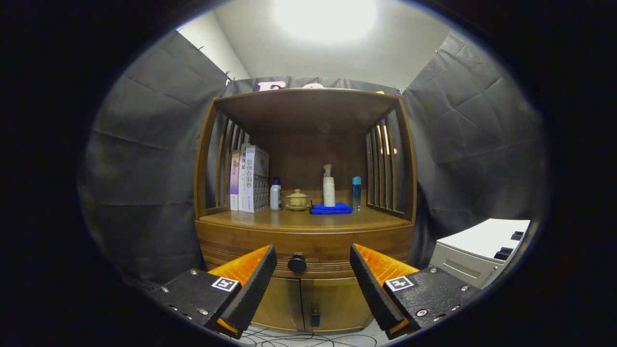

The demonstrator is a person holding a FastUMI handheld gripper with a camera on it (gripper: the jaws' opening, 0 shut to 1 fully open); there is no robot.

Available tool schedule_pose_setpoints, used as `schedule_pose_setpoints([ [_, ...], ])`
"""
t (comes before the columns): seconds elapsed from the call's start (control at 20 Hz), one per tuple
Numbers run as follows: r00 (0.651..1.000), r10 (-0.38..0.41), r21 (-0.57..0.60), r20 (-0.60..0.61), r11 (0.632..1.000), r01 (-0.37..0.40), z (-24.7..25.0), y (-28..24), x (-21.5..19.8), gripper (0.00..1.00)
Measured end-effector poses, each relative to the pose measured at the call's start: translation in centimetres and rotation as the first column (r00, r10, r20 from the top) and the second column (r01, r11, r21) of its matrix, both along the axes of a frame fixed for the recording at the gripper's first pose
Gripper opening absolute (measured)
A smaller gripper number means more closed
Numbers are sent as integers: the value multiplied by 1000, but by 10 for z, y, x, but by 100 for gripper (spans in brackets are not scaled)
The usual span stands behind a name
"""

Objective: Pull open the drawer, take out the items inside it, and place them on the countertop above the cabinet.

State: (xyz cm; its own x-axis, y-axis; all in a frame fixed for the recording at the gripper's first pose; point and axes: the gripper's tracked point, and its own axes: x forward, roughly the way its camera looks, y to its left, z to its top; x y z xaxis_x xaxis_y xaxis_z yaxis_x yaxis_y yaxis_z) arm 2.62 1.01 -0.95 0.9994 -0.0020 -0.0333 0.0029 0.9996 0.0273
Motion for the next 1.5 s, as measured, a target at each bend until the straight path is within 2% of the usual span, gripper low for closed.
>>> schedule_pose_setpoints([
  [0.25, 1000, 0, 3, -15, 1000, 0, -8, 13, 30, 95],
  [0.5, 997, -32, 19, -71, 999, 34, -35, 15, 61, 95],
  [0.85, 989, -22, 19, -148, 1000, 25, -82, 23, 101, 95],
  [1.1, 978, 6, 25, -210, 1000, -1, -115, 30, 114, 95],
  [1.3, 971, 31, 6, -236, 1000, -31, -128, 39, 119, 83],
  [1.5, 963, 18, -28, -269, 999, -26, -139, 39, 132, 68],
])
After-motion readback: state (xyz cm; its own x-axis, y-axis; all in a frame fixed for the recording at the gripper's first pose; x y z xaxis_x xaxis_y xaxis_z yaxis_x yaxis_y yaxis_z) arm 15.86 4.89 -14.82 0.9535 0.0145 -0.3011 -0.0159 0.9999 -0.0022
